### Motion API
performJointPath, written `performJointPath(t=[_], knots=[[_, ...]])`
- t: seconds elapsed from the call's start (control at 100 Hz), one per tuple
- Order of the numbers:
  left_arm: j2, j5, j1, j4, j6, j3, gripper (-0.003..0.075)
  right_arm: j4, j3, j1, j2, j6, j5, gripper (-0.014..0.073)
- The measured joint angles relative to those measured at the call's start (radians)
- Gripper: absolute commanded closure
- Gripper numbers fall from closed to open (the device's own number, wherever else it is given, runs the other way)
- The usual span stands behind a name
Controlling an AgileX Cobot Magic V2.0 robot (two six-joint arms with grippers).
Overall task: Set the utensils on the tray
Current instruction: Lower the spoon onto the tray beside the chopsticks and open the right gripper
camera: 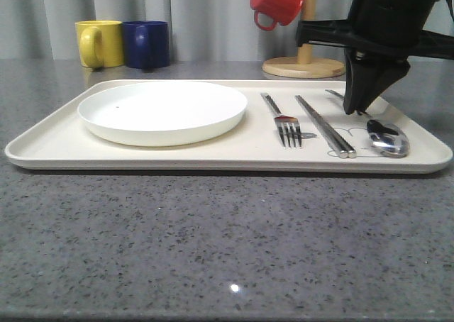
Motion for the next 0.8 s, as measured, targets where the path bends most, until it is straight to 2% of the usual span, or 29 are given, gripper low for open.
performJointPath(t=[0.11, 0.3, 0.37, 0.8], knots=[[0.000, 0.000, 0.000, 0.000, 0.000, 0.000, 0.0738, -0.002, 0.000, 0.000, 0.008, 0.000, 0.000, 0.0526], [0.000, 0.000, 0.000, 0.000, 0.000, 0.000, 0.0738, -0.002, 0.000, 0.000, 0.009, 0.000, 0.000, 0.0323], [0.000, 0.000, 0.000, 0.000, 0.000, 0.000, 0.0738, -0.002, 0.000, 0.000, 0.009, 0.000, 0.000, 0.0278], [0.000, 0.000, 0.000, 0.000, 0.000, 0.000, 0.0738, -0.053, 0.000, -0.029, -0.093, -0.009, -0.013, 0.0266]])
